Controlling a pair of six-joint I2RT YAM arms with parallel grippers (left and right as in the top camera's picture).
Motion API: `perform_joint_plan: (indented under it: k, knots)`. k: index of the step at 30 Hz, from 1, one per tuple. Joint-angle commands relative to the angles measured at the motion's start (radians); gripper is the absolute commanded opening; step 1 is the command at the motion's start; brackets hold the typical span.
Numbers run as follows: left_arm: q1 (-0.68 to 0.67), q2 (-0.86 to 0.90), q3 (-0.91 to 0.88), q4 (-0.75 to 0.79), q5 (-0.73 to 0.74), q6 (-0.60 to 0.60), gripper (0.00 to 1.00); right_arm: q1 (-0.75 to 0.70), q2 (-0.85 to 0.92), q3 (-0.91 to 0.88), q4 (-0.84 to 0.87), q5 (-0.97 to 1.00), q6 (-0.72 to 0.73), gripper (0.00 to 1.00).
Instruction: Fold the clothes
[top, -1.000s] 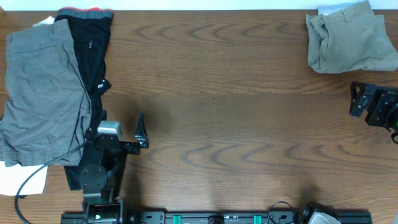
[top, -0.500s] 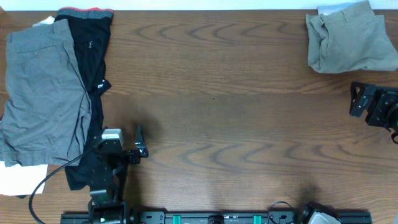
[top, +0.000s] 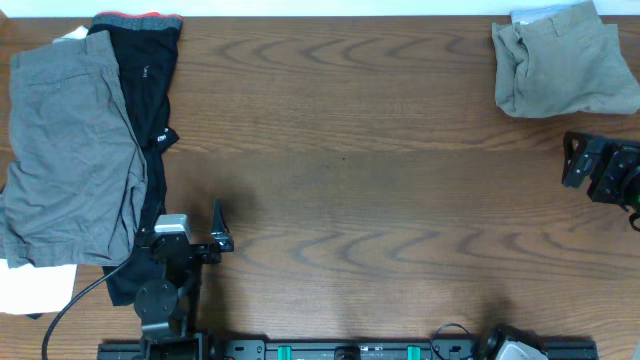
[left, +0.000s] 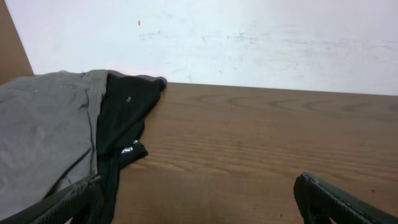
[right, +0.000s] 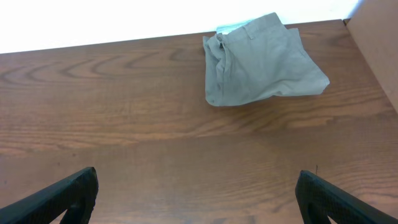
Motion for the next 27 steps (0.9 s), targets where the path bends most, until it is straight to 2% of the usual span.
perform_joint_plan:
  k: [1,27]
  knots:
    - [0.006,-0.007,-0.009,-0.045,0.011,0.016,0.98,-0.001,-0.001,0.005,-0.001,0.003,-0.007,0.99]
    - [0.006,-0.005,-0.009,-0.045,0.011,0.016,0.98,-0.001,-0.001,0.005,-0.001,0.015,-0.007,0.99]
